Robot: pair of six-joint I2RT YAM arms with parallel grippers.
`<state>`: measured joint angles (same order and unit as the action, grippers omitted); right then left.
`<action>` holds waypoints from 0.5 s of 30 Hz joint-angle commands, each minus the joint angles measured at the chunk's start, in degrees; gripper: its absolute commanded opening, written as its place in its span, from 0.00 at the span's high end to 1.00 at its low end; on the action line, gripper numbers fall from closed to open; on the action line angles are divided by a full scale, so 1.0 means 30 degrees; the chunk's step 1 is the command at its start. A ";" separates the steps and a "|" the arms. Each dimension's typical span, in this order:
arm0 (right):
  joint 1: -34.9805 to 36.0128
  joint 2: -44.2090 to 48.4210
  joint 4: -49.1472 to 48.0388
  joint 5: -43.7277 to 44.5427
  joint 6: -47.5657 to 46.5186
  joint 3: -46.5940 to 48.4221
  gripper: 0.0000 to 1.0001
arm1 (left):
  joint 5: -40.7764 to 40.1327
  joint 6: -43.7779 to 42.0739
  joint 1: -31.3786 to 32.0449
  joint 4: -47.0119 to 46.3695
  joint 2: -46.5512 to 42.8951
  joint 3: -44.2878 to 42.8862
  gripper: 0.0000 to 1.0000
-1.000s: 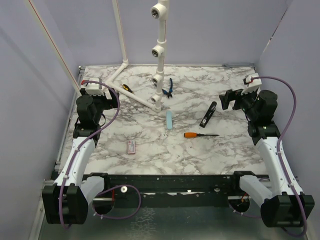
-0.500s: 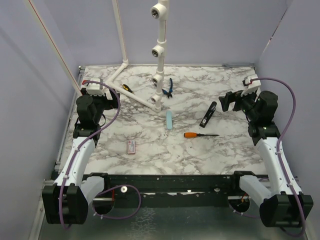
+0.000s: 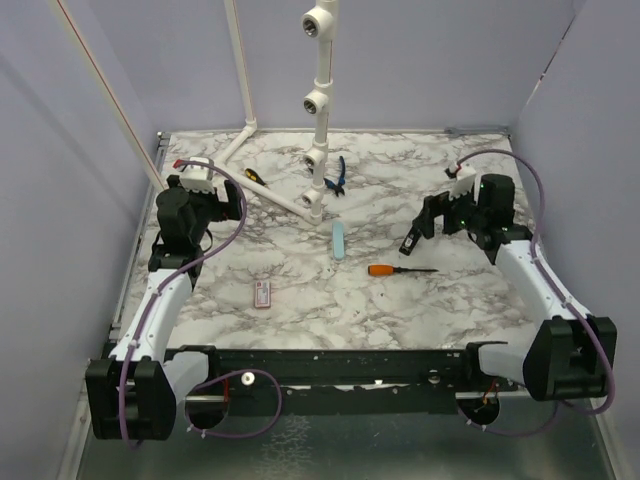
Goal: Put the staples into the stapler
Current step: Move the distractor to the center of the board.
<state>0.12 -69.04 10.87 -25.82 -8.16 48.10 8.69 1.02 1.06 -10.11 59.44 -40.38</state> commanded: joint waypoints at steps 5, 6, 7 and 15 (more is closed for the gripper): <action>0.5513 -0.1136 0.2630 0.1261 -0.5567 -0.0063 0.01 | 0.0790 -0.0243 -0.0178 0.0317 0.0485 -0.0367 0.01; 0.6239 -0.1192 0.2647 0.1460 -0.6357 -0.0307 0.01 | 0.0795 -0.0250 -0.0192 0.0315 0.0555 -0.0360 0.01; 0.7125 -0.1360 0.2773 0.1496 -0.7049 -0.0447 0.02 | 0.0843 -0.0251 -0.0179 0.0303 0.0596 -0.0352 0.01; 0.8721 -0.5312 0.4389 0.0163 -0.9385 0.1145 0.08 | 0.1111 -0.0251 -0.0178 0.0318 0.0705 -0.0273 0.01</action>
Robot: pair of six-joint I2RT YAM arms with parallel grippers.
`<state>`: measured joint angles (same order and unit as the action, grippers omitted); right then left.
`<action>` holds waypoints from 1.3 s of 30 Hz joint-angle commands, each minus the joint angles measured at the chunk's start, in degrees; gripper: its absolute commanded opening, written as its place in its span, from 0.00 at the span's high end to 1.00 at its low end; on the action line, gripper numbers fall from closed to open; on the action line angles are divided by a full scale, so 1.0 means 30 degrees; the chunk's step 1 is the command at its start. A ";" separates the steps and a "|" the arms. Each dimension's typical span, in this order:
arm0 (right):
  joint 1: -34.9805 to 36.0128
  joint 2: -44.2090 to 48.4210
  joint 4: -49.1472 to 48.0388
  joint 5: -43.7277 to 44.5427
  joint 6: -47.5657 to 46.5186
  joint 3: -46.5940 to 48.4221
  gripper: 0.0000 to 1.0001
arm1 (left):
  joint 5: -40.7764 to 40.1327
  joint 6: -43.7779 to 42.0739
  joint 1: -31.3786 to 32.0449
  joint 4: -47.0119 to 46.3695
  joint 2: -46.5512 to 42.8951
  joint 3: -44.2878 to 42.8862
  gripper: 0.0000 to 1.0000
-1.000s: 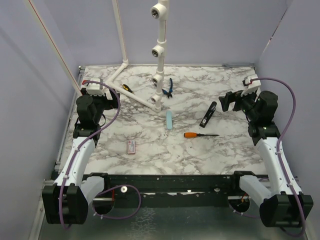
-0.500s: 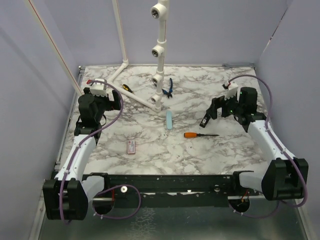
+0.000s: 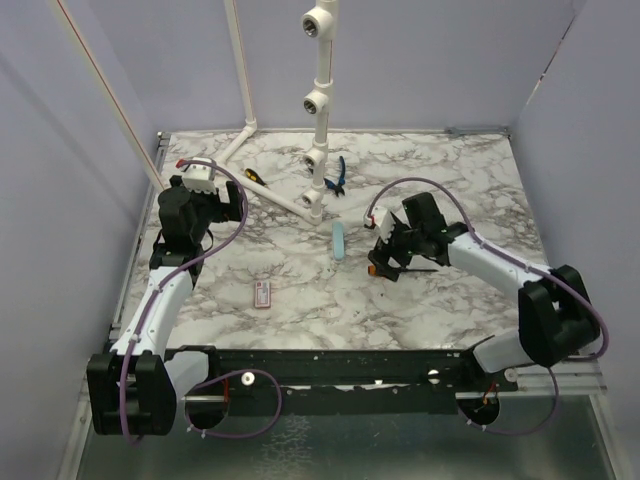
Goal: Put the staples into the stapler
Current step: Move the distractor to the center of the board.
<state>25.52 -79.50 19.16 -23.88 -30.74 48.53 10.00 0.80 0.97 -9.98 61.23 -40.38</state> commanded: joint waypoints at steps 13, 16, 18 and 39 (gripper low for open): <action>0.1221 -0.5180 0.2007 -0.0061 -0.2512 0.1882 0.37 | 0.0805 -0.0178 -0.0149 0.0244 -0.0075 -0.0206 0.01; 0.1221 -0.4818 0.2295 0.0423 -0.3035 0.1408 0.52 | 0.0804 -0.0685 -0.0149 0.0220 -0.0017 -0.0221 0.01; 0.1221 -0.4365 0.2534 0.0943 -0.3507 0.0957 0.63 | 0.0841 -0.0867 -0.0148 0.0217 0.0044 -0.0247 0.01; 0.0547 -0.0777 0.3034 0.2755 -0.4368 -0.1867 0.57 | 0.0755 -1.5709 0.5208 1.6017 0.3321 -0.1193 0.01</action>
<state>27.88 -79.77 23.44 -16.62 -46.68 39.75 19.53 -39.48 10.33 26.55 67.94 -42.46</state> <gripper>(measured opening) 0.385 0.988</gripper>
